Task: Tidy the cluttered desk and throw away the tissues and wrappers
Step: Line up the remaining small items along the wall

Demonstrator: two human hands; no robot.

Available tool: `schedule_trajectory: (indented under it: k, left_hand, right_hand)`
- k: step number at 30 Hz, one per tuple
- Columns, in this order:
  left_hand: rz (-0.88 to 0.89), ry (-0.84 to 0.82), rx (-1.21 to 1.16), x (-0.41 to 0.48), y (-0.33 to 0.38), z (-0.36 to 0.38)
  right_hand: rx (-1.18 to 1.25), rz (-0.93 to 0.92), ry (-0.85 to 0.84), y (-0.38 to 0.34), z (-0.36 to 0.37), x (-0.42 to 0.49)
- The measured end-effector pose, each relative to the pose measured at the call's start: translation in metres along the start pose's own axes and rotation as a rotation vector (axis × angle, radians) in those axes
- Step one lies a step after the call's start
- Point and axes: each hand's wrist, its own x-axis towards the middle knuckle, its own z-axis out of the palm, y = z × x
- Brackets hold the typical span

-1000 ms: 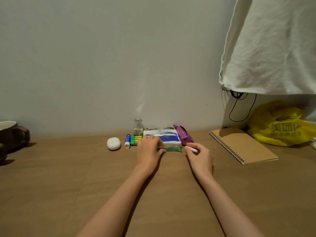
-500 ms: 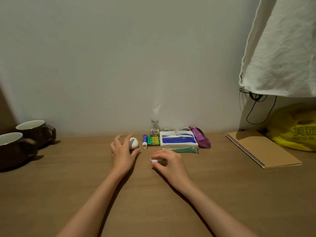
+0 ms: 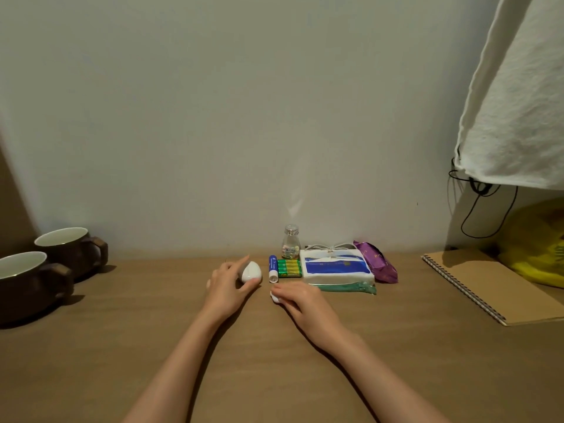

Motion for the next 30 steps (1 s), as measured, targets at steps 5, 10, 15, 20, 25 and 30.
schedule_trajectory:
  k: [5,10,15,20,25,30]
  left_hand:
    - [0.015,-0.033,-0.022,-0.004,0.002,-0.001]
    - [0.051,-0.054,-0.092,-0.011,0.003,0.002]
    - [0.026,0.001,-0.319,-0.009,0.013,0.005]
    - [0.08,0.072,-0.355,-0.001,0.026,0.016]
    - [0.103,0.052,-0.378,0.012,0.043,0.03]
    - [0.129,-0.036,-0.337,0.021,0.049,0.041]
  right_hand:
    - [-0.132,0.034,0.067,0.005,-0.001,0.003]
    - [-0.102,0.055,0.001,0.01,-0.004,0.013]
    - [-0.154,0.099,0.097,0.012,0.0,0.019]
    - [-0.123,0.181,0.159,0.019,0.004,0.023]
    - [-0.105,0.328,0.323,0.034,-0.004,0.017]
    - [-0.095,0.424,0.532,0.045,-0.02,0.011]
